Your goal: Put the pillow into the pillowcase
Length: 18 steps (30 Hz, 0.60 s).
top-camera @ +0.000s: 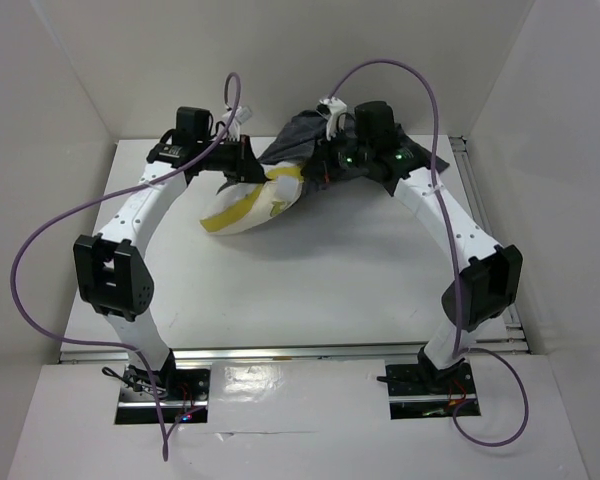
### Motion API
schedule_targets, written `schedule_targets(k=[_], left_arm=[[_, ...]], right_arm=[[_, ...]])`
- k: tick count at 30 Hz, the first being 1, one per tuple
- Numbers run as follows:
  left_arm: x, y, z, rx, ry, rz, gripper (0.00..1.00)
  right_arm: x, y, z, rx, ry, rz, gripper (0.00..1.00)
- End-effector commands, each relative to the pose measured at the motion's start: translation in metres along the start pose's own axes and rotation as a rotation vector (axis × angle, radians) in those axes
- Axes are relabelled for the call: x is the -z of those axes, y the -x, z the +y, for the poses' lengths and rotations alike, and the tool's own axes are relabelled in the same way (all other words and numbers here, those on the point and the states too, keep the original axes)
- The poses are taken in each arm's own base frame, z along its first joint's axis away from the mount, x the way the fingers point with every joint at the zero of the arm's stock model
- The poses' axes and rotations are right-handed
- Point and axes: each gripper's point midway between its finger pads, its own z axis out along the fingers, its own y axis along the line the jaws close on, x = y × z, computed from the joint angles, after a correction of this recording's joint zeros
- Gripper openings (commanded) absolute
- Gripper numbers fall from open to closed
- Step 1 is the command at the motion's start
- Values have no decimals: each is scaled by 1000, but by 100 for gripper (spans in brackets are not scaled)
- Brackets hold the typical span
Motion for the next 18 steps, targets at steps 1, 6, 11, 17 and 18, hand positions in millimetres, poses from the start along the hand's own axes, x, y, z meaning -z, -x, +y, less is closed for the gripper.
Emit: schedule_targets(k=[1,6,11,17,18], left_arm=[[-4,39,7,-23,44,-121,0],[-21,65,5,-16,28,-168,0],[-18,93,-6,-43,34,-233,0],[-24,80,-9,45,-16,-213,0],[-25,75,-14,73,-24,-203,0]], right_arm=[[45,69,100,123,294,-152,0],[31,56,131,109,432,-75,0],[29,61,154,133,523,-47,0],[21,75,162,163,537,-74,0],[14,72,157,154,521,-65,0]])
